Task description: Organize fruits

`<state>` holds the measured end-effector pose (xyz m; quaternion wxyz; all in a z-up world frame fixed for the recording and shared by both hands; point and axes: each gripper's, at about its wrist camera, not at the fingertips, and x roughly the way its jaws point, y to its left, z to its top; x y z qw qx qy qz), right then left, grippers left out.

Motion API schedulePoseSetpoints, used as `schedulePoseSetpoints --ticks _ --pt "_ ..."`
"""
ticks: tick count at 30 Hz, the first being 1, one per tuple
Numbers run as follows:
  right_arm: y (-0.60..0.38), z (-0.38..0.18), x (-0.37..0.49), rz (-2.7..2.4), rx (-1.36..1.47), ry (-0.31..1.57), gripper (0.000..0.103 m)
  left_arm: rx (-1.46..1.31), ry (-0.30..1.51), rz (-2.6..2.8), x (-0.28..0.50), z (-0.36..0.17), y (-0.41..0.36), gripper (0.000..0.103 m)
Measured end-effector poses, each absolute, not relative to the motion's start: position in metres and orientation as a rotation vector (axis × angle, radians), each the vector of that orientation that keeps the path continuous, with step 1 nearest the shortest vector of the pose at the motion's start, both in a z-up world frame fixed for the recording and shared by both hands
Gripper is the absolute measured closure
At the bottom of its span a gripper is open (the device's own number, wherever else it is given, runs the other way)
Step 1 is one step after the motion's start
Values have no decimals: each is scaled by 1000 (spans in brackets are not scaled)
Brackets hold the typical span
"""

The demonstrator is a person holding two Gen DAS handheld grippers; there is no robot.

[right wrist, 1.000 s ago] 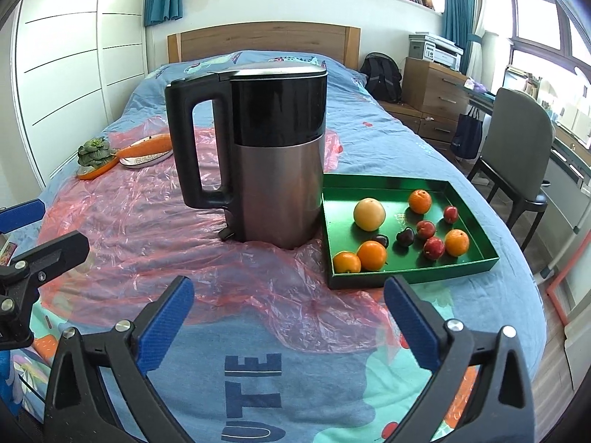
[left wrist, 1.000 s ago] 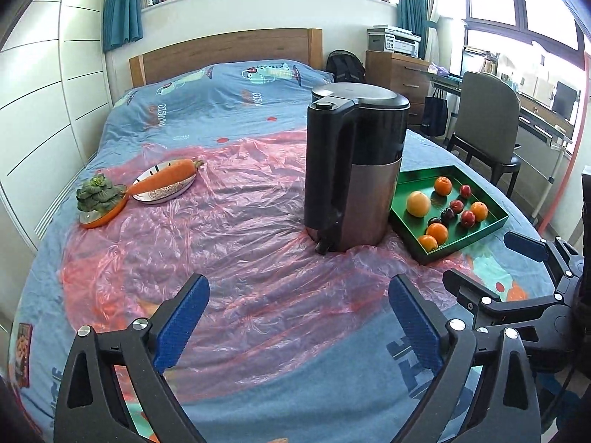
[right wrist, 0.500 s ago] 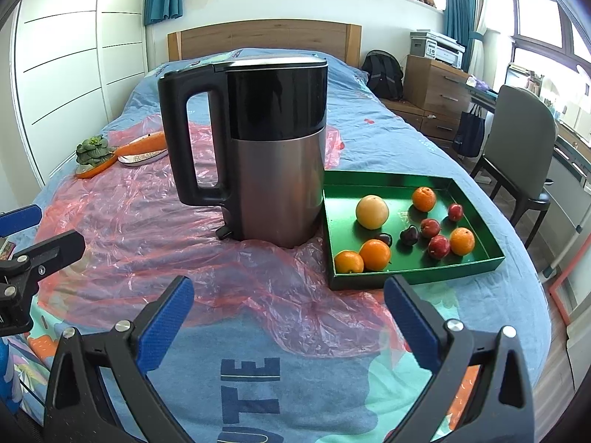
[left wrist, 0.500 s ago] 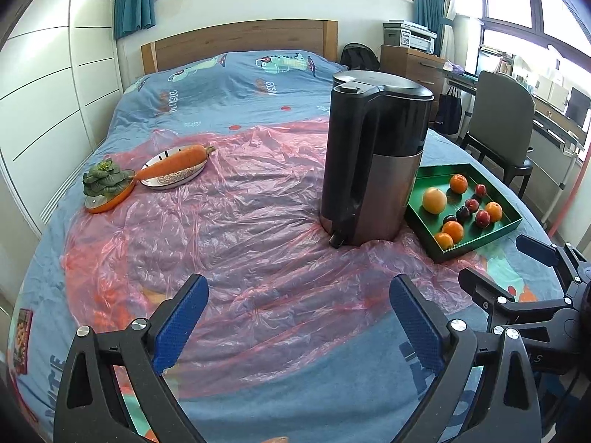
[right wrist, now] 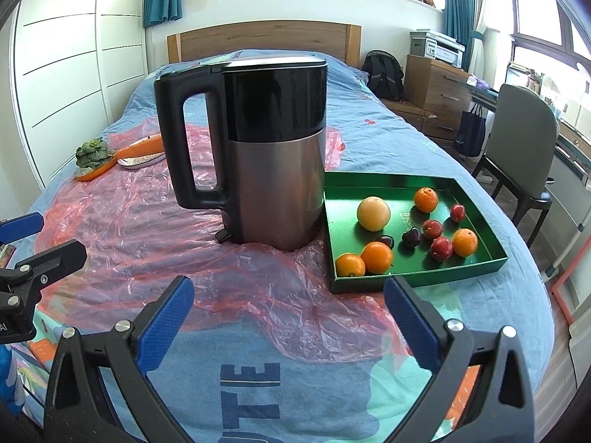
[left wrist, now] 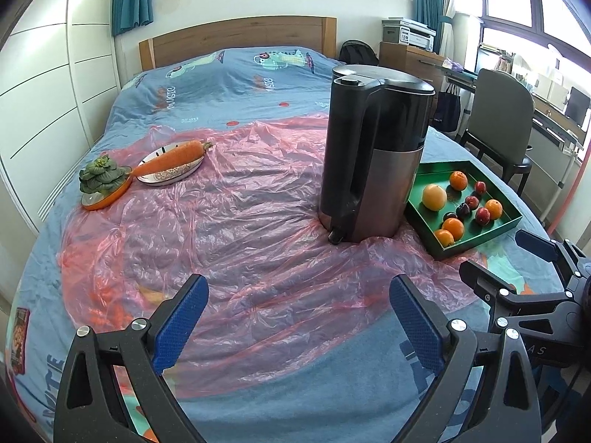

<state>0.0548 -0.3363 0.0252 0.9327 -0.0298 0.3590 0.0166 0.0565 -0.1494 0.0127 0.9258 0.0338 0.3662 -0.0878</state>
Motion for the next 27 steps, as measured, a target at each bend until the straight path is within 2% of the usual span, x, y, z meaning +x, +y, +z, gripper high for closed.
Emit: schedulePoseSetpoints --ticks 27 --pt "-345 27 53 17 -57 728 0 45 758 -170 57 10 -142 7"
